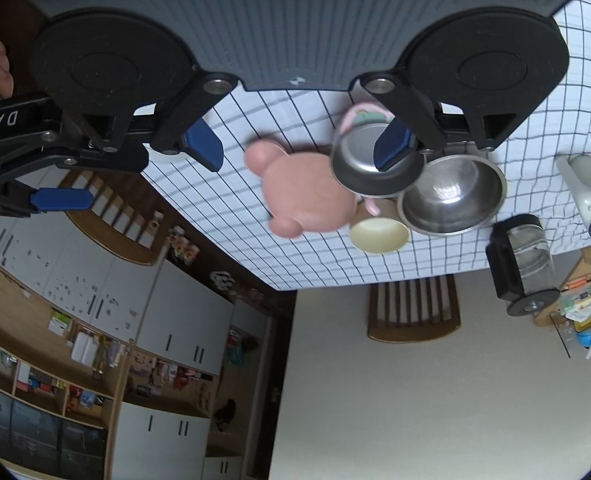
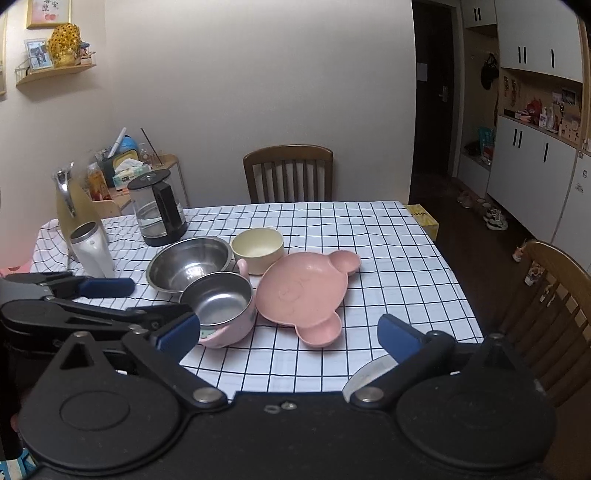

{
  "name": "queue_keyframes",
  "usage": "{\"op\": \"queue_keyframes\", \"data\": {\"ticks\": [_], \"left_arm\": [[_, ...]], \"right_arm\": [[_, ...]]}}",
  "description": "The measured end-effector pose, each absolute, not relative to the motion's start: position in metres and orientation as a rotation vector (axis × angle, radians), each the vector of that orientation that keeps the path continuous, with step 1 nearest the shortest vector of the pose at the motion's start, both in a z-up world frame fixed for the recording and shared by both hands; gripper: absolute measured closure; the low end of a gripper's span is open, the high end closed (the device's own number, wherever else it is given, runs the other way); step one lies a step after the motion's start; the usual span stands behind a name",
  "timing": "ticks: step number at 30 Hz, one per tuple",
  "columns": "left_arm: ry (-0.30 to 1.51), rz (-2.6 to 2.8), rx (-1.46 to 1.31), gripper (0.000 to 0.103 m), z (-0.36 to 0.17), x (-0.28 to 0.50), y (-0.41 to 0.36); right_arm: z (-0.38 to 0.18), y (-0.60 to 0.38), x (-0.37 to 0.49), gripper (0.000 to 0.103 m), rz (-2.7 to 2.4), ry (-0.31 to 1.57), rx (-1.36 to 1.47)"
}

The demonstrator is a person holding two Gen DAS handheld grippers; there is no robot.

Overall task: Organize plates and bowls
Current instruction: 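Move both grippers toward the pink bear-shaped plate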

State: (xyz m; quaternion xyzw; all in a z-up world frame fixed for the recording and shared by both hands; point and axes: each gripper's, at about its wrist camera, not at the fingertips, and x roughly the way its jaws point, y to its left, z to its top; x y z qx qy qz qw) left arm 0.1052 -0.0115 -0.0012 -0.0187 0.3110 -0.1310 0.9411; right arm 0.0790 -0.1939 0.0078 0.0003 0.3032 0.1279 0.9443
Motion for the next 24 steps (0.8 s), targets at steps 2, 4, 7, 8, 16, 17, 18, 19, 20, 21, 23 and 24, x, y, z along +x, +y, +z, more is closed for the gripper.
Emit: {"op": "queue_keyframes", "data": {"ticks": [2, 4, 7, 8, 16, 17, 18, 19, 20, 21, 23, 24], "left_arm": [[0.64, -0.266, -0.035, 0.014, -0.001, 0.116, -0.01], [0.641, -0.253, -0.023, 0.014, -0.002, 0.131, -0.01], [0.665, -0.242, -0.004, 0.014, -0.005, 0.159, -0.01], [0.685, -0.244, 0.001, 0.014, -0.006, 0.171, -0.011], [0.841, -0.252, 0.016, 0.014, -0.026, 0.263, -0.024], [0.861, -0.255, 0.013, 0.014, -0.029, 0.273, -0.025], [0.883, -0.26, 0.012, 0.014, -0.033, 0.284, -0.027], [0.903, -0.26, 0.012, 0.014, -0.036, 0.294, -0.029], [0.922, -0.26, 0.014, 0.014, -0.04, 0.304, -0.031], [0.941, -0.262, 0.017, 0.014, -0.044, 0.313, -0.034], [0.977, -0.263, 0.023, 0.014, -0.05, 0.332, -0.04], [0.993, -0.261, 0.023, 0.014, -0.054, 0.34, -0.042]], "right_arm": [[0.007, -0.193, 0.087, 0.0, 0.249, 0.625, 0.0], [0.005, -0.193, 0.097, 0.0, 0.239, 0.633, 0.006], [0.002, -0.195, 0.113, 0.0, 0.224, 0.642, 0.002], [0.001, -0.195, 0.12, 0.0, 0.223, 0.646, 0.0], [-0.017, -0.21, 0.183, 0.0, 0.198, 0.713, 0.012], [-0.02, -0.213, 0.191, 0.0, 0.196, 0.725, 0.016], [-0.023, -0.216, 0.199, 0.0, 0.196, 0.737, 0.022], [-0.025, -0.218, 0.207, 0.0, 0.196, 0.749, 0.025], [-0.027, -0.22, 0.215, 0.0, 0.196, 0.758, 0.027], [-0.03, -0.222, 0.223, 0.0, 0.196, 0.765, 0.027], [-0.034, -0.225, 0.238, 0.0, 0.195, 0.783, 0.027], [-0.037, -0.226, 0.245, 0.0, 0.198, 0.793, 0.03]]}}
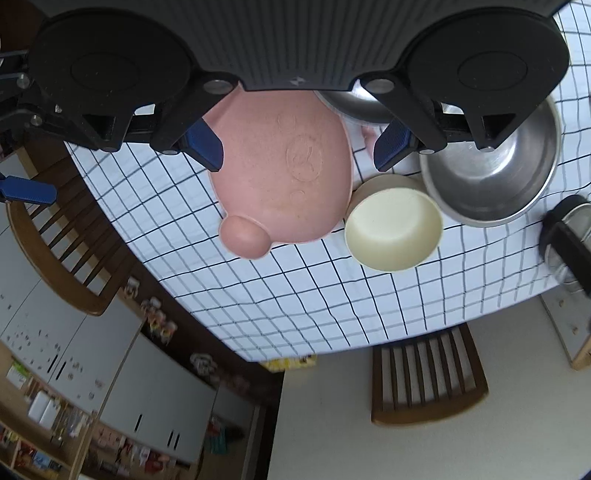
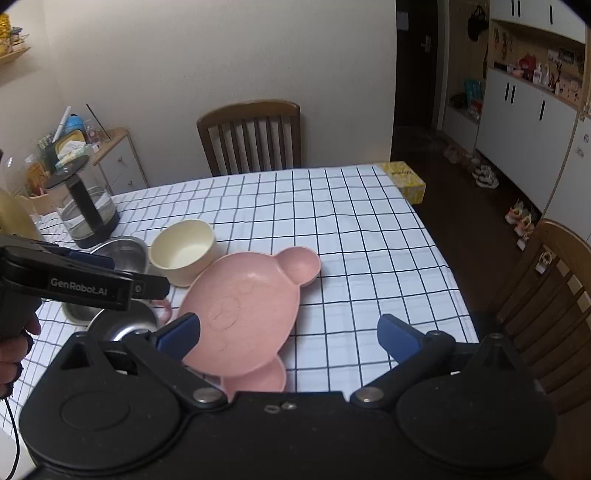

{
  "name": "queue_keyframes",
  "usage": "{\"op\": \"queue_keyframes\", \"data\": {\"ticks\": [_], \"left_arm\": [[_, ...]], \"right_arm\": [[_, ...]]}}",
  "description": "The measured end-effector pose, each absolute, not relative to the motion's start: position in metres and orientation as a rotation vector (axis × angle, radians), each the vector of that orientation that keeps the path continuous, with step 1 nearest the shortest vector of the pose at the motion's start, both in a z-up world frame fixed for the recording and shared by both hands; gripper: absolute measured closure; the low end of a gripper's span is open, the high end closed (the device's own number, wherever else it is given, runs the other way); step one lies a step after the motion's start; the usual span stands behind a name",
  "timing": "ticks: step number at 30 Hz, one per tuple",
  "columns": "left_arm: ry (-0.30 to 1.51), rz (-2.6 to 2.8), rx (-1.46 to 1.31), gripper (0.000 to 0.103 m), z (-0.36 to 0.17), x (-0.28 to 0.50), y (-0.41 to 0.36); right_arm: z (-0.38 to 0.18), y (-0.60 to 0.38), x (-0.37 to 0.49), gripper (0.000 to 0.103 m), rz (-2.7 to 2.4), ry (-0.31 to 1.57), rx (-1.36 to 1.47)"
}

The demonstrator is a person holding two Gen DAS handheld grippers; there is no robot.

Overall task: Organize plates and bowls
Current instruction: 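Move both grippers toward the pink bear-shaped plate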

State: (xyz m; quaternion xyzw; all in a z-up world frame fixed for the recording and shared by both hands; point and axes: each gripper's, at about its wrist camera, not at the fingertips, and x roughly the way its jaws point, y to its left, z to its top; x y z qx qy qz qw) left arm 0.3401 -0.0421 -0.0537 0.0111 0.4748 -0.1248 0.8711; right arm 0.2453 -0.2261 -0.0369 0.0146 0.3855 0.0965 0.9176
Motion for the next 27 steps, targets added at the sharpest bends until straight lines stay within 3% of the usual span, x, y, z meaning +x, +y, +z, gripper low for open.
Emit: {"op": "queue_keyframes", "data": {"ticks": [14, 16, 20, 24, 27], "left_arm": [[1.182, -0.217, 0.015, 0.016, -0.1, 0.414, -0.055], [1.202, -0.223, 0.025, 0.025, -0.106, 0.418, -0.058], [1.234, -0.21, 0.057, 0.027, -0.12, 0.425, -0.062], [1.28, -0.2, 0.066, 0.041, -0.135, 0.432, -0.062], [1.294, -0.193, 0.075, 0.041, -0.142, 0.435, -0.062]], "right_arm": [[-0.084, -0.224, 0.333, 0.008, 0.256, 0.987, 0.045], [-0.092, -0.223, 0.341, 0.012, 0.262, 1.014, 0.054], [-0.105, -0.223, 0.353, 0.017, 0.271, 1.057, 0.06], [-0.119, -0.224, 0.365, 0.026, 0.276, 1.101, 0.082], [-0.129, -0.225, 0.372, 0.033, 0.277, 1.139, 0.099]]}}
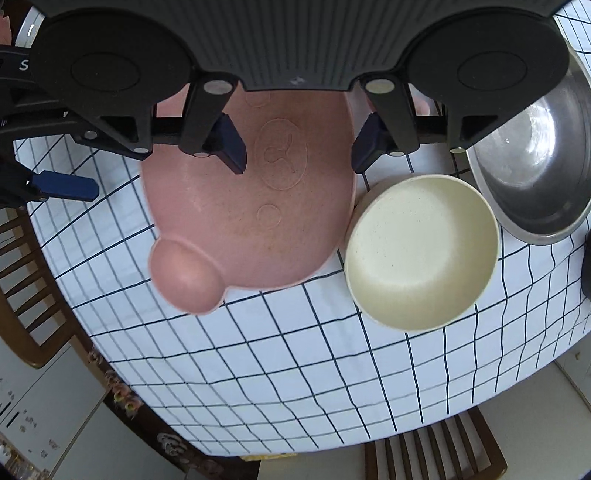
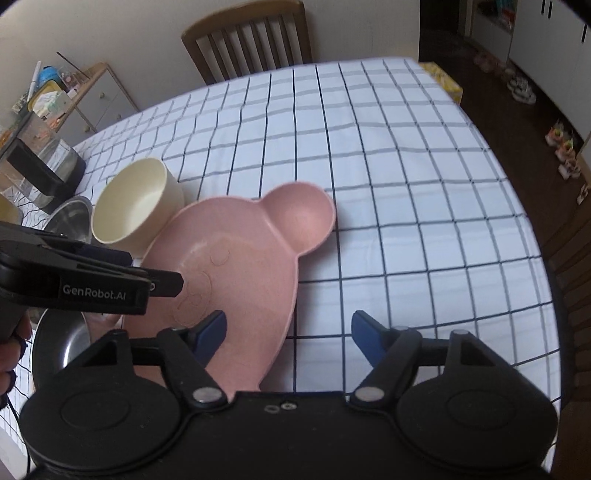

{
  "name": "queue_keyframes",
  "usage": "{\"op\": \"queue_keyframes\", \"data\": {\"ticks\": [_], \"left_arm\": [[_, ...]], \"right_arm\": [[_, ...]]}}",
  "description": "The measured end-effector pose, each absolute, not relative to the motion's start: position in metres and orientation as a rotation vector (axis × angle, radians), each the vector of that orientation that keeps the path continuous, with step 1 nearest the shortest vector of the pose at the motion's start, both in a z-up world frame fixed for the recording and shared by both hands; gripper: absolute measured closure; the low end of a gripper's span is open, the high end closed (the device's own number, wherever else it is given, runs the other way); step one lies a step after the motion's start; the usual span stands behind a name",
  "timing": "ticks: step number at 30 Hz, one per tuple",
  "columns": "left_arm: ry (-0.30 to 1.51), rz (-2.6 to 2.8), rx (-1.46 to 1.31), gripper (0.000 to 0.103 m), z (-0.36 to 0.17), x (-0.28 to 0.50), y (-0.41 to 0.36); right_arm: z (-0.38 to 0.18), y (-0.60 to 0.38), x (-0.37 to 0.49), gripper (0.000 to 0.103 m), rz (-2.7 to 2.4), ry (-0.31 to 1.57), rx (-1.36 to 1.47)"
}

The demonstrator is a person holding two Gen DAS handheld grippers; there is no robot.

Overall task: Organize plates and bowls
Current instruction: 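Move both grippers toward the pink bear-shaped plate, then close both grippers on the rim of the pink bear-shaped plate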

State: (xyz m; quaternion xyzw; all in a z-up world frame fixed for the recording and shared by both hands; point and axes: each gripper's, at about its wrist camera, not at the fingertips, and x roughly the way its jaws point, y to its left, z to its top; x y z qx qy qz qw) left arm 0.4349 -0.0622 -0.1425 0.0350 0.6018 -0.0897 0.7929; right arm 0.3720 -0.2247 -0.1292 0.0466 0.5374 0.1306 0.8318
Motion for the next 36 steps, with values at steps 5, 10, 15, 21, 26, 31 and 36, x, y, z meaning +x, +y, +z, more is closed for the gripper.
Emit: {"op": "queue_keyframes", "data": {"ticks": [5, 10, 15, 21, 26, 31, 36], "left_arm": [[1.314, -0.158, 0.089, 0.05, -0.152, 0.439, -0.058], [1.321, -0.143, 0.098, 0.061, -0.157, 0.441, -0.056], [1.338, -0.135, 0.1, 0.064, -0.162, 0.445, -0.055], [1.361, -0.116, 0.093, 0.069, -0.169, 0.453, -0.05], [1.349, -0.115, 0.113, 0.077, -0.171, 0.451, -0.052], [1.333, -0.1, 0.101, 0.084, -0.168, 0.449, -0.052], [1.317, -0.106, 0.104, 0.086, -0.162, 0.443, -0.055]], "right_arm": [[-0.144, -0.224, 0.379, 0.049, 0.276, 1.18, 0.112], [-0.155, -0.224, 0.384, 0.067, 0.274, 1.215, 0.144], [-0.162, -0.222, 0.388, 0.079, 0.267, 1.234, 0.158], [-0.164, -0.221, 0.39, 0.092, 0.272, 1.24, 0.174], [-0.164, -0.221, 0.391, 0.094, 0.278, 1.238, 0.194], [-0.162, -0.229, 0.386, 0.095, 0.281, 1.234, 0.213], [-0.159, -0.229, 0.381, 0.096, 0.25, 1.228, 0.195]]}}
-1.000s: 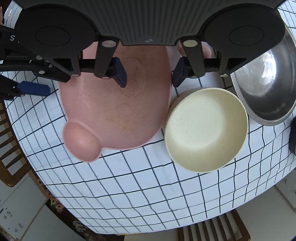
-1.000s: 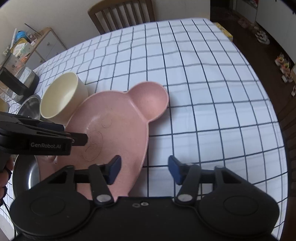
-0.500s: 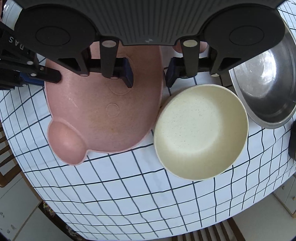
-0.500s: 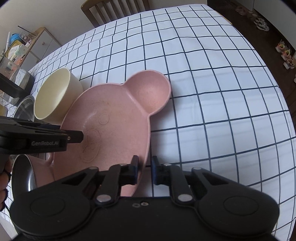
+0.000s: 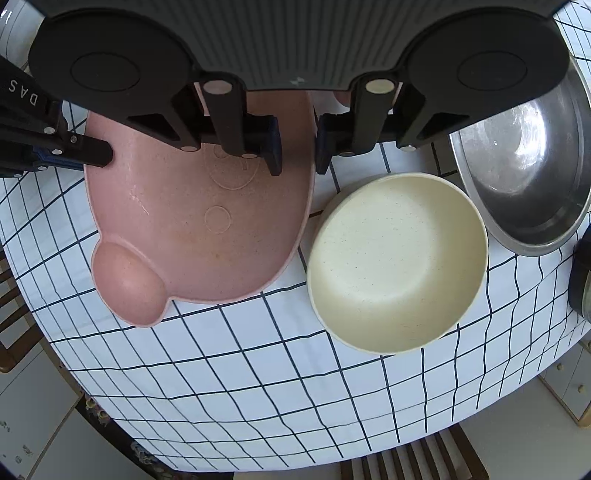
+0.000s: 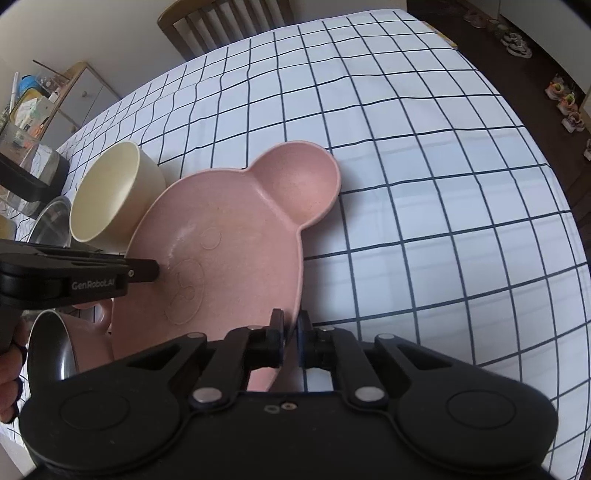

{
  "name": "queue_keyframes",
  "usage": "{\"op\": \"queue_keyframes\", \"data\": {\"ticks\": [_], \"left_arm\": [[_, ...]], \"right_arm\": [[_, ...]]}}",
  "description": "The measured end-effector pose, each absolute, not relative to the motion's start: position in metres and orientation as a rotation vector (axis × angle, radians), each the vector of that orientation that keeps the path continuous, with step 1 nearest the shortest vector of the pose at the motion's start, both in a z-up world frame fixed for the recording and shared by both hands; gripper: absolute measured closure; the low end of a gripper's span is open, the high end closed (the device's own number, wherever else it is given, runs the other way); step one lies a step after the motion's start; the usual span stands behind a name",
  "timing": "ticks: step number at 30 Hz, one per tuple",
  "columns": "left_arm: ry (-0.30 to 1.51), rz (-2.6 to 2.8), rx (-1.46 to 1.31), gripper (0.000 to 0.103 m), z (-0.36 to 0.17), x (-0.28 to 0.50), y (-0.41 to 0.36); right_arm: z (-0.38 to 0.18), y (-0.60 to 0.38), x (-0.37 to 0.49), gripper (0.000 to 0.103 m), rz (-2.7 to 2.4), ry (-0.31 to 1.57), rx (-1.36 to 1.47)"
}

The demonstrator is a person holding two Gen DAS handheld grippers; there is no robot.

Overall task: Organize plates and bowls
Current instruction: 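Close both grippers on the rim of the pink bear-shaped plate, then lift the pink plate with both grippers and carry it over the white plate stack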

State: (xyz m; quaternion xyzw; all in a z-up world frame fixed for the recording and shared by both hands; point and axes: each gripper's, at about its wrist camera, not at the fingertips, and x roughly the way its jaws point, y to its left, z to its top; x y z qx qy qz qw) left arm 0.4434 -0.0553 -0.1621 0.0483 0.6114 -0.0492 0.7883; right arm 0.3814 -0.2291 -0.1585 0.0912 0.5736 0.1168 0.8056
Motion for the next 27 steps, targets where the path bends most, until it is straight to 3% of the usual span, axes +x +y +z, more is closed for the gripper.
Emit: {"op": "queue_keyframes", "data": {"ticks": [15, 27], "left_arm": [[1.252, -0.19, 0.055, 0.086, -0.116, 0.413, -0.074], [1.2, -0.336, 0.006, 0.086, -0.075, 0.347, -0.103]], "right_arm": [[-0.115, -0.259, 0.363, 0.097, 0.217, 1.174, 0.202], [-0.075, -0.295, 0.316, 0.097, 0.196, 1.168, 0.191]]}}
